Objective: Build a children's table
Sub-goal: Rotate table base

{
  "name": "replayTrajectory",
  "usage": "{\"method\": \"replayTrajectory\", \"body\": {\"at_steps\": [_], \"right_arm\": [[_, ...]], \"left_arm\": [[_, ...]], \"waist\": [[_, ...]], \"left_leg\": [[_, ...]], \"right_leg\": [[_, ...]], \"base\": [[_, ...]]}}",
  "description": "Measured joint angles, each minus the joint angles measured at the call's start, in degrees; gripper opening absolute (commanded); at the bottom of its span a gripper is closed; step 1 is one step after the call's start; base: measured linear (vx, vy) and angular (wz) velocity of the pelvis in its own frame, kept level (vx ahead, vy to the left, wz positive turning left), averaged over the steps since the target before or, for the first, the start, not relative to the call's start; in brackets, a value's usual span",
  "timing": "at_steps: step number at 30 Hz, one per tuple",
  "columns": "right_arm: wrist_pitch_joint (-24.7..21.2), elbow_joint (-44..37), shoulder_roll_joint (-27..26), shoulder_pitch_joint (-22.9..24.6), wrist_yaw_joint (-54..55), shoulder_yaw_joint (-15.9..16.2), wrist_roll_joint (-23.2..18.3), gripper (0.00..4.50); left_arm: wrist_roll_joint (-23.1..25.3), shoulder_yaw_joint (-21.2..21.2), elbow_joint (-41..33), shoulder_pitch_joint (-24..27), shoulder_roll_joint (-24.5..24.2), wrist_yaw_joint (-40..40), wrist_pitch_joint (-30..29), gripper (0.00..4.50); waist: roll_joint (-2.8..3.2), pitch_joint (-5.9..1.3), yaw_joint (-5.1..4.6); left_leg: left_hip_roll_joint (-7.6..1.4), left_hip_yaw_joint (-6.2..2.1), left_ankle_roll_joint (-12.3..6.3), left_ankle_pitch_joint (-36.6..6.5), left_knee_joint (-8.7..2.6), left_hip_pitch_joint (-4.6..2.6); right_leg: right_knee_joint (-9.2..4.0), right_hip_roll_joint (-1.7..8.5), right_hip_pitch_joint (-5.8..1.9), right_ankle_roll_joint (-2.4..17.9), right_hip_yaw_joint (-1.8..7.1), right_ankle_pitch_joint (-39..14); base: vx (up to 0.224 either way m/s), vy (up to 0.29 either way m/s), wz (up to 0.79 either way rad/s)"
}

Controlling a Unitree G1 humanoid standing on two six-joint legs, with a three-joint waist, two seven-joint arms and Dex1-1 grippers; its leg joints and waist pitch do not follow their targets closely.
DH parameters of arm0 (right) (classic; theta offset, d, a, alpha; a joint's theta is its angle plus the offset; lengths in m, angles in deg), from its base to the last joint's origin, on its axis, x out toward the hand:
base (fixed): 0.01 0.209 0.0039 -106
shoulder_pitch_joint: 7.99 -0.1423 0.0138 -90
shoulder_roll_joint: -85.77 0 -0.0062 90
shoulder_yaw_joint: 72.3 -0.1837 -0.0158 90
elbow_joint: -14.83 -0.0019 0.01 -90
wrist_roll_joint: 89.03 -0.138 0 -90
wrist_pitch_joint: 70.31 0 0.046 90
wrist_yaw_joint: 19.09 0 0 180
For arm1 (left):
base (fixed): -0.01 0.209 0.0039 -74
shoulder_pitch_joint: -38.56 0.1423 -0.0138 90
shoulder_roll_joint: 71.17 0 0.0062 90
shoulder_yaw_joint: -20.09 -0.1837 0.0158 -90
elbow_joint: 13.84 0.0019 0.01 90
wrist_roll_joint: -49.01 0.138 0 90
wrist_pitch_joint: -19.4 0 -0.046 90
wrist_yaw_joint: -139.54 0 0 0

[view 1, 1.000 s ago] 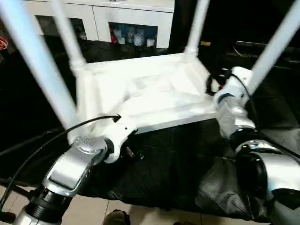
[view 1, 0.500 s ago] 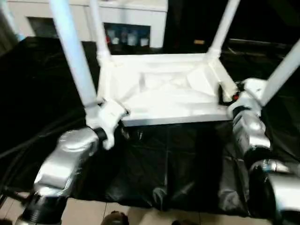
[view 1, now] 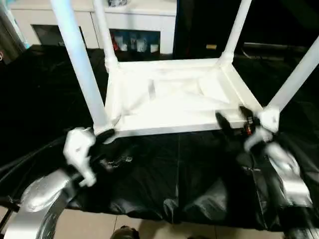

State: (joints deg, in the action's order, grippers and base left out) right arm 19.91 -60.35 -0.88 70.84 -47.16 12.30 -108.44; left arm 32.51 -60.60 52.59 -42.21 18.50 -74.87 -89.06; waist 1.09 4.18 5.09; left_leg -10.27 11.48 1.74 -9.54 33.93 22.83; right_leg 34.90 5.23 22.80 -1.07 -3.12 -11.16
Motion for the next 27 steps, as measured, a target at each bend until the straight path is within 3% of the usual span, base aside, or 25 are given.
{"method": "replayTrajectory", "body": {"at_steps": [4,7,11,14,16,20,24,27], "right_arm": [[-7.0,-9.9,0.9,7.2,1.3,-0.5,-2.9,4.5],[-10.4,-13.8,0.3,9.8,3.3,-0.9,-3.8,4.5],[-11.5,-15.2,-1.4,11.6,5.2,-0.8,-3.6,4.5],[-13.2,-16.0,-2.5,12.2,7.1,-0.7,-3.0,4.5],[-14.2,-16.3,-3.1,12.1,8.9,-0.5,-2.4,4.5],[-15.7,-16.2,-4.2,11.2,12.0,-0.1,-0.9,4.5],[-15.8,-10.6,-5.7,6.9,16.5,0.2,2.4,4.5],[-15.6,-7.1,-6.1,4.3,17.9,0.0,3.4,4.5]], "left_arm": [[2.2,1.3,-0.1,4.5,1.5,3.7,3.7,4.47],[4.0,2.7,1.5,2.8,1.7,7.6,4.4,4.47],[4.0,3.4,4.2,-1.6,1.0,8.5,5.6,4.47],[3.9,3.4,10.0,-7.8,0.1,7.8,7.1,4.47],[3.8,3.4,14.4,-12.0,-0.3,7.3,8.4,4.47],[3.9,3.2,22.1,-18.7,-1.4,7.2,9.7,4.47],[5.4,2.9,34.7,-27.5,-1.7,8.4,9.7,4.47],[5.5,2.7,39.7,-31.0,-1.7,8.3,10.1,4.47]], "waist": [[-0.23,-0.24,-0.04],[-0.32,-0.28,0.0],[-0.44,-0.37,-0.01],[-0.42,-0.38,-0.04],[-0.21,-0.37,-0.05],[-0.14,-0.36,-0.33],[-0.01,-0.3,-0.38],[0.01,-0.29,-0.34]], "left_leg": [[0.01,-0.01,0.0,0.0,-0.09,-0.22],[0.03,-0.07,0.01,0.0,-0.11,-0.25],[0.12,-0.24,0.01,0.0,-0.13,-0.55],[0.21,-0.77,0.0,0.0,-0.3,-0.59],[0.4,-1.34,0.0,0.0,-0.31,-0.66],[0.69,-1.47,0.0,0.0,-0.25,-0.86],[0.77,-1.62,0.0,0.0,-0.25,-0.92],[0.76,-1.68,0.01,0.0,-0.27,-0.97]], "right_leg": [[-0.01,-0.02,-0.06,-0.1,0.03,0.0],[-0.02,-0.04,-0.02,-0.1,0.03,-0.1],[-0.32,-0.04,0.0,-0.1,-0.03,-0.1],[-1.24,-0.01,-0.26,-0.1,-0.49,-0.1],[-1.81,-0.02,-0.85,-0.1,-0.72,-0.1],[-1.99,0.14,-0.8,-0.1,-0.63,-0.1],[-2.03,0.15,-0.58,-0.1,-0.7,-0.1],[-2.06,0.15,-0.46,-0.1,-0.77,-0.1]], "base": [[0.0,0.0,0.0],[0.0,0.0,0.0],[0.0,0.0,0.0],[0.0,0.0,0.0],[0.0,0.0,0.0],[0.0,0.0,0.0],[0.0,0.0,0.0],[0.0,0.0,0.0]]}}
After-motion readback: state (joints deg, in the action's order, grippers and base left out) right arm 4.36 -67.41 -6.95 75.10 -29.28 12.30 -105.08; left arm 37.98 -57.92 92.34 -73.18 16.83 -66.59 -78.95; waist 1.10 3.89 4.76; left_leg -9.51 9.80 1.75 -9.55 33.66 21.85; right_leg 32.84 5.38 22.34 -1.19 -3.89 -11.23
